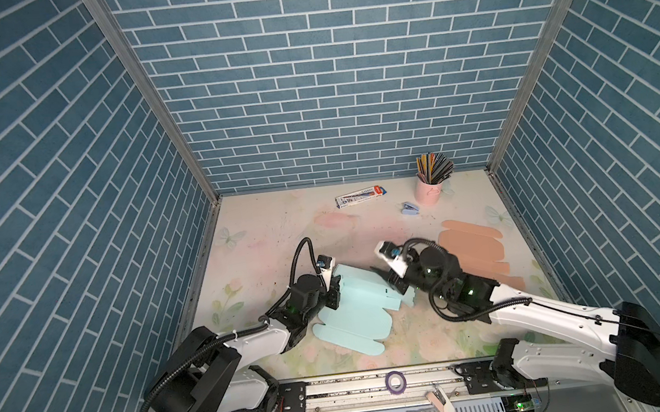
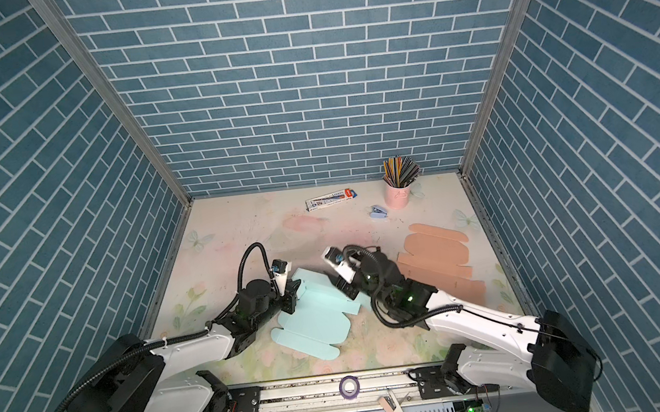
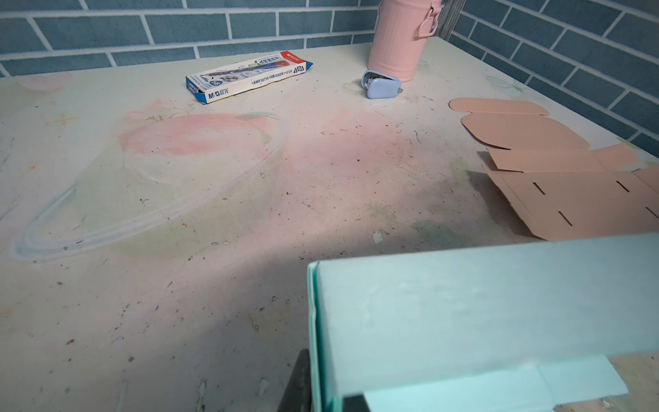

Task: Fold the paper box

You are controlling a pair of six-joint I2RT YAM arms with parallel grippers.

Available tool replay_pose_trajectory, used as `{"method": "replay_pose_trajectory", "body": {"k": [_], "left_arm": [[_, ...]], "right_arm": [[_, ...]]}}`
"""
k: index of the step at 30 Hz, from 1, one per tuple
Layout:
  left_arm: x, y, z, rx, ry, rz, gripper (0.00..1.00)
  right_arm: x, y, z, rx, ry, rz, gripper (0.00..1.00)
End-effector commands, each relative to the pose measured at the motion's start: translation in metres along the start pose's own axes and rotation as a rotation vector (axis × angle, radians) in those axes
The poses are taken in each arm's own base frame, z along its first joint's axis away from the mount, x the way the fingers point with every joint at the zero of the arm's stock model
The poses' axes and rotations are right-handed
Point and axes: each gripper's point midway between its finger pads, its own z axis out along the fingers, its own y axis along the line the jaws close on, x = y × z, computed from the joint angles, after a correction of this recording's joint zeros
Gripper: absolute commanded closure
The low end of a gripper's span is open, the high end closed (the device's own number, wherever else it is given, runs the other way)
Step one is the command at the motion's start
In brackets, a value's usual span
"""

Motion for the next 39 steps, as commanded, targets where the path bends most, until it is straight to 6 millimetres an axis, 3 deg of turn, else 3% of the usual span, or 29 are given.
{"method": "replay_pose_trajectory", "body": {"k": [1, 3, 7, 15, 27, 31, 39], "left_arm": [[-0.006, -0.003, -0.004, -0.004, -0.028, 0.025, 0.87], [-0.006, -0.004, -0.003, -0.007, -0.027, 0.036, 0.87], [-0.010, -0.007, -0.002, -0.010, -0.035, 0.050, 0.87], [-0.011, -0.008, 0.003, -0.015, -0.030, 0.061, 0.87], [-0.004, -0.004, 0.008, -0.035, -0.017, 0.064, 0.86], [-0.005, -0.002, 0.012, -0.051, -0.030, 0.052, 0.85], [-0.004, -0.001, 0.018, -0.057, -0.042, 0.038, 0.80]], "right_arm": [[-0.004, -0.008, 0.009, -0.099, 0.103, 0.349, 0.44], [-0.001, -0.011, 0.023, -0.134, 0.178, 0.432, 0.44], [0.010, 0.002, 0.050, -0.244, 0.289, 0.541, 0.46], [0.051, 0.020, 0.087, -0.336, 0.454, 0.658, 0.48], [0.080, 0.039, 0.104, -0.430, 0.506, 0.765, 0.53], [0.091, 0.043, 0.106, -0.438, 0.537, 0.785, 0.61], [0.103, 0.046, 0.101, -0.434, 0.559, 0.798, 0.64]]}}
